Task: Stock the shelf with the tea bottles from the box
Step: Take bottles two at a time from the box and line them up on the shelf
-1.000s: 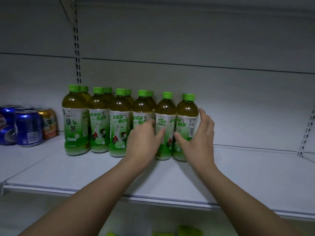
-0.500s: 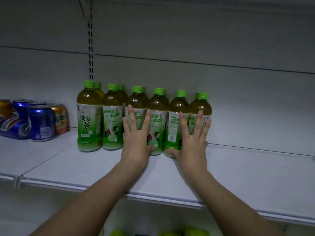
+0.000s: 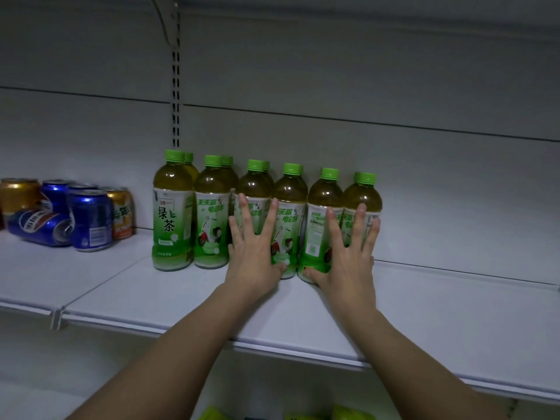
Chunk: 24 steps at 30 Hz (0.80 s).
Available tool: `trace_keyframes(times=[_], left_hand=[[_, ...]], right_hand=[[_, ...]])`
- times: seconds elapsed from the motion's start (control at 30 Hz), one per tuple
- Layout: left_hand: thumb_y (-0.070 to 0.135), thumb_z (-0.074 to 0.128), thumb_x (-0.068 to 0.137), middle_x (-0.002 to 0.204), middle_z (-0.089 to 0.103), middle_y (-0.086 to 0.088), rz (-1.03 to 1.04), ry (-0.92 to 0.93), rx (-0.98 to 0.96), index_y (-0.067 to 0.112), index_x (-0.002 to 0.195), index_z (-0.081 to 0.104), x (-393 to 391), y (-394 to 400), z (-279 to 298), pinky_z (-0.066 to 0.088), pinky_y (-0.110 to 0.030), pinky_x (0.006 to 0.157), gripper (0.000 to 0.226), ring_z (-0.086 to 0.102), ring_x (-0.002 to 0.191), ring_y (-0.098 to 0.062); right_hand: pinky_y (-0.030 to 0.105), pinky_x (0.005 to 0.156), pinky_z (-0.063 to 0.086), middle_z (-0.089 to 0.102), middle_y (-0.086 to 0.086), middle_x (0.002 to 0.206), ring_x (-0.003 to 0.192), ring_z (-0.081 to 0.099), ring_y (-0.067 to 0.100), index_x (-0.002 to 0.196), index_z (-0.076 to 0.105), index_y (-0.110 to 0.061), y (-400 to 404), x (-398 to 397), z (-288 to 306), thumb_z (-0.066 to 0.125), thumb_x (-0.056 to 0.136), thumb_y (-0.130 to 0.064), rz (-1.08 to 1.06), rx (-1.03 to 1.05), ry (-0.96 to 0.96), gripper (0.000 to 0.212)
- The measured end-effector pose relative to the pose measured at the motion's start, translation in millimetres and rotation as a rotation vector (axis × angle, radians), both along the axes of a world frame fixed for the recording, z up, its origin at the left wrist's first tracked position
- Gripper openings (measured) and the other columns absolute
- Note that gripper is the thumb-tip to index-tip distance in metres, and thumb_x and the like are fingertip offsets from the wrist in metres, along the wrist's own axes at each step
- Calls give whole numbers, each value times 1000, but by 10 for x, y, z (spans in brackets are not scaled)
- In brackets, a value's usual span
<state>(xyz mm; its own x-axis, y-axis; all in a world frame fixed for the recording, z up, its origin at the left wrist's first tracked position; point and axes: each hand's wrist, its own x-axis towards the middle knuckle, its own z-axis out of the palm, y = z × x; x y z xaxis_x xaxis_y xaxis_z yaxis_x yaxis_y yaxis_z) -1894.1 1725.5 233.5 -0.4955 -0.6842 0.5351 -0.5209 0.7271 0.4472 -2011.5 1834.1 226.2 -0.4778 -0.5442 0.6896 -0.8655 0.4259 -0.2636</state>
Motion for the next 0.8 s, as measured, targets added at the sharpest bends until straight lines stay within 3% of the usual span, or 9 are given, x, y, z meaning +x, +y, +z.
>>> trace_keyframes(times=[0.13, 0.2, 0.3, 0.37, 0.47, 0.57, 0.67, 0.73, 0.8], left_hand=[[36, 76, 76, 138, -57, 3, -16, -94, 9, 53, 136, -31, 96, -1, 60, 21, -60, 115, 124, -20, 145, -37], [42, 71, 79, 150, -43, 2, -9, -78, -43, 49, 143, -22, 225, 39, 85, 23, -56, 116, 114, -7, 149, -32], [38, 64, 85, 162, 0, 5, 127, 187, -298, 39, 149, 12, 538, 86, 137, 29, -51, 115, 83, 14, 148, -21], [38, 66, 83, 158, 13, 0, 275, 359, -335, 35, 146, 20, 779, -31, 183, 29, -54, 113, 79, 16, 147, -24], [46, 75, 73, 161, 0, -8, 432, 430, -55, 37, 149, -2, 1035, -313, 165, 24, -62, 112, 108, 6, 148, -34], [44, 84, 62, 161, -14, -4, 296, 430, 221, 44, 144, -22, 954, -494, 55, 15, -65, 114, 134, -3, 149, -33], [43, 88, 55, 162, -8, -6, 283, 437, 258, 43, 142, -29, 783, -665, 81, 16, -67, 113, 146, 3, 149, -35], [41, 89, 55, 162, -2, -6, 264, 450, 190, 40, 143, -29, 798, -721, 172, 18, -64, 114, 147, 9, 148, -34], [39, 88, 57, 162, -3, -7, 209, 413, 238, 39, 144, -28, 533, -948, -22, 17, -60, 116, 145, 8, 148, -33]], right_hand=[[65, 111, 21, -40, 2, 154, 141, -35, 34, 150, -14, -40, 0, 48, 15, 77, 70, -50, -26, 29, -5, 122], [65, 111, 22, -39, 2, 154, 142, -34, 34, 150, -14, -40, 18, 98, 36, 77, 70, -50, -37, 43, -12, 122], [69, 111, 18, -37, 1, 155, 144, -30, 33, 150, -13, -41, 51, 132, 87, 74, 73, -51, -58, 65, -32, 116], [70, 110, 17, -32, 0, 157, 146, -24, 32, 149, -12, -43, 71, 117, 129, 73, 74, -52, -77, 28, -45, 113], [69, 108, 20, -29, -4, 158, 148, -17, 34, 149, -9, -44, 73, 88, 120, 76, 72, -50, -89, -53, -113, 114], [66, 108, 27, -35, -4, 156, 148, -11, 39, 151, -5, -42, -19, 88, 86, 82, 70, -39, -42, -101, -153, 119], [67, 108, 28, -34, -2, 156, 147, -9, 42, 152, -3, -40, -116, 110, 114, 84, 68, -35, -24, -140, -132, 121], [68, 107, 28, -34, 0, 156, 147, -8, 42, 152, -3, -40, -123, 136, 180, 84, 67, -35, -26, -172, -102, 122], [69, 106, 29, -34, 1, 156, 147, -8, 42, 152, -3, -40, -241, -18, 12, 84, 67, -35, -89, -117, -147, 122]])
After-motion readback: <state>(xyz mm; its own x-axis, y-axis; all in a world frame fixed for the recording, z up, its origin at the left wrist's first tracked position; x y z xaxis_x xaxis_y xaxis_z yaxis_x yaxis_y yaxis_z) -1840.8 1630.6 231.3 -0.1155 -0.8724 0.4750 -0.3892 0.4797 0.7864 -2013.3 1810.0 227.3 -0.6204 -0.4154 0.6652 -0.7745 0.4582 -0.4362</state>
